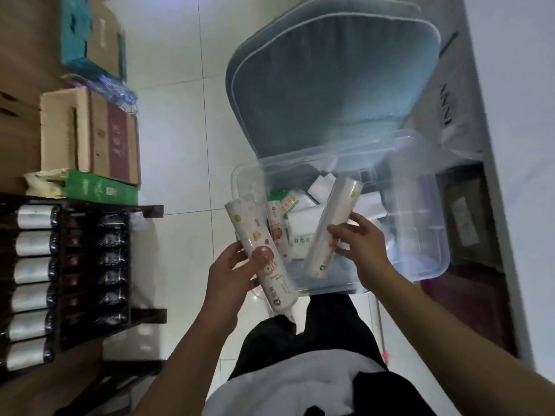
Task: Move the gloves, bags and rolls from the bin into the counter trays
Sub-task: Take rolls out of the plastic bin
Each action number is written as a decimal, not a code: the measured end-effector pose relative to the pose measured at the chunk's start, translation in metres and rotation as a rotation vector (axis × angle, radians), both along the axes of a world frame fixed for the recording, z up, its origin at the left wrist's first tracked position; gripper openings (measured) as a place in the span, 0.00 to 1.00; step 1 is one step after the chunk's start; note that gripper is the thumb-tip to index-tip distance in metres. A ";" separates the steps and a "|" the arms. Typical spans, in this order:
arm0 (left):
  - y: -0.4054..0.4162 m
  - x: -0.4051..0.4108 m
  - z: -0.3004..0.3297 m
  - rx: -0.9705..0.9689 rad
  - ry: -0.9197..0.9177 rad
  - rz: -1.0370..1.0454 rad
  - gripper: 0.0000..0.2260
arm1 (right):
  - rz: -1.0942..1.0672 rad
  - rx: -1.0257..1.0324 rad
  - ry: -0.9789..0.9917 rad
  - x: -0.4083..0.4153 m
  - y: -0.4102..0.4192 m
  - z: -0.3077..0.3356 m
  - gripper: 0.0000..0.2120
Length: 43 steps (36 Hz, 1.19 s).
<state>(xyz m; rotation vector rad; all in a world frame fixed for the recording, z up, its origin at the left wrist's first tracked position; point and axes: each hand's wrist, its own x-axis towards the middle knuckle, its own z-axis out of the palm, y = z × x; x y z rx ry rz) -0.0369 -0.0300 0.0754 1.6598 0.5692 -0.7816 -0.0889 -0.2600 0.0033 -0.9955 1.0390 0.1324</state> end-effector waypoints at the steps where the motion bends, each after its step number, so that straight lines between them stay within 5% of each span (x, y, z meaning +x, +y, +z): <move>1: 0.002 0.000 0.005 0.004 -0.023 -0.021 0.18 | 0.039 -0.037 -0.027 -0.009 0.004 0.010 0.22; 13: 0.024 -0.012 0.048 -0.128 -0.224 -0.425 0.16 | 0.038 -0.645 -0.126 -0.104 0.067 0.116 0.24; 26: 0.028 -0.105 0.055 -0.380 -0.194 -0.794 0.22 | -0.502 -0.829 0.025 -0.290 0.177 0.175 0.24; 43: -0.027 -0.336 0.109 -0.620 -0.260 -1.373 0.29 | -1.220 -1.082 0.236 -0.566 0.268 0.230 0.23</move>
